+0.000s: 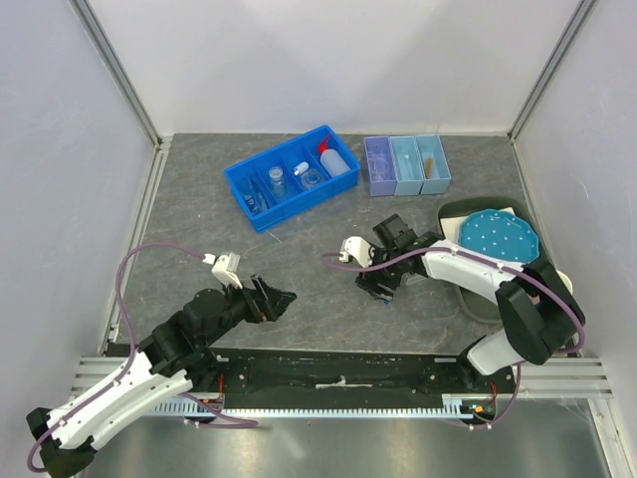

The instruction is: Organize the chemistry lab equipment

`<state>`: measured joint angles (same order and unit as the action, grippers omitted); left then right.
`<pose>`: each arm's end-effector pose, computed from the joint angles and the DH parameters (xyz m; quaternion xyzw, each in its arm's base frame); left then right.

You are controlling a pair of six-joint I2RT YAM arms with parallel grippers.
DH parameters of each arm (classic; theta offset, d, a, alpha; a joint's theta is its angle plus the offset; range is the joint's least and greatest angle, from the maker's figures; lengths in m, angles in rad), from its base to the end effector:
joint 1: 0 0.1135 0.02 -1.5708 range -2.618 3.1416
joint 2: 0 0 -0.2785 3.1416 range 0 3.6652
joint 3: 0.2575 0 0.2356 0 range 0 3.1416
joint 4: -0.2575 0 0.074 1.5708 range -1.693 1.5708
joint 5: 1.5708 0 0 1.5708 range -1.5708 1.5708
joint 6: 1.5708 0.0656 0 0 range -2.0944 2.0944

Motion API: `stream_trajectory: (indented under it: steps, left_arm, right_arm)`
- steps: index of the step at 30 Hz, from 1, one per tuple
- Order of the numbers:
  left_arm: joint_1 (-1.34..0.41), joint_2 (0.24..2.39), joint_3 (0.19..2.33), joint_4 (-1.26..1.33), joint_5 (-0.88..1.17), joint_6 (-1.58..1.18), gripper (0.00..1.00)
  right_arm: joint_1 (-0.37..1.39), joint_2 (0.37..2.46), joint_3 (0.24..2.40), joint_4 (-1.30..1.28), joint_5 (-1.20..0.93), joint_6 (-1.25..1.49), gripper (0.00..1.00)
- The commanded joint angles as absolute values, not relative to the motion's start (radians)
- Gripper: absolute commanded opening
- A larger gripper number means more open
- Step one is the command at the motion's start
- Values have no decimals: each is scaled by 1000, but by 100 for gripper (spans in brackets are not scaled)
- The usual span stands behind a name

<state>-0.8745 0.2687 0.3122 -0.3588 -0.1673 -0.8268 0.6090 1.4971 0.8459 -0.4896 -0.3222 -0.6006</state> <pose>0.0779 -0.0761 0.2143 -0.0298 0.8075 -0.3954 0.4368 0.2127 0.1737 0.1770 -0.5765 0.7738 0.1576 0.2099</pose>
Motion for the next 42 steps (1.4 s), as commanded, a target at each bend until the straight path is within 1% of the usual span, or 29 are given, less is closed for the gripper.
stream_trajectory:
  steps: [1,3,4,7,12,14,15,16,19,20,23,26,27,31,35,36,39,40,41,42]
  left_arm:
    - [-871,334,344,-344,-209,-871,95]
    - [-871,360,345,-344,-203,-870,94]
    - [-871,370,347,-341,-196,-868,93]
    - [-871,391,344,-322,-177,-864,93]
    - [-870,382,328,-285,-156,-873,92]
    - [-871,374,305,-233,-140,-893,92]
    - [-871,362,293,-201,-130,-903,90]
    - [-871,359,261,-136,-109,-928,89]
    - [-871,365,188,-13,-63,-980,87]
    - [-871,374,172,74,-49,-986,84]
    - [-871,428,143,165,-17,-1008,83]
    - [-870,513,132,244,26,-1031,83]
    - [-868,537,127,326,37,-1038,82]
    - [-864,685,109,517,97,-1084,80]
    - [-851,854,144,630,164,-1089,74]
    - [-847,927,158,661,181,-1091,73]
    - [-841,1061,198,748,248,-1097,68]
    - [-841,1096,209,779,274,-1101,66]
    - [-839,1127,219,791,285,-1106,62]
    - [-838,1155,242,802,299,-1112,61]
  right_arm:
    - [626,1502,871,-471,-229,-614,72]
    - [626,1519,873,-474,-221,-615,70]
    - [629,1525,874,-482,-225,-615,64]
    - [634,1545,879,-497,-227,-623,56]
    - [641,1580,890,-520,-245,-630,50]
    - [643,1588,891,-525,-239,-632,45]
    - [646,1591,893,-523,-235,-632,42]
    - [643,1592,894,-523,-233,-632,36]
    - [644,1598,903,-529,-241,-629,26]
    - [644,1595,908,-534,-255,-629,25]
    - [644,1579,933,-563,-340,-629,18]
    - [644,1549,942,-586,-445,-640,15]
    - [644,1540,945,-592,-477,-652,15]
    - [643,1485,945,-635,-653,-715,14]
    - [635,1447,940,-661,-751,-756,14]
    - [634,1442,940,-664,-765,-761,14]
    - [626,1439,943,-686,-794,-782,14]
    - [623,1440,945,-690,-799,-788,14]
    - [624,1440,945,-695,-802,-793,14]
    - [623,1440,945,-701,-808,-798,14]
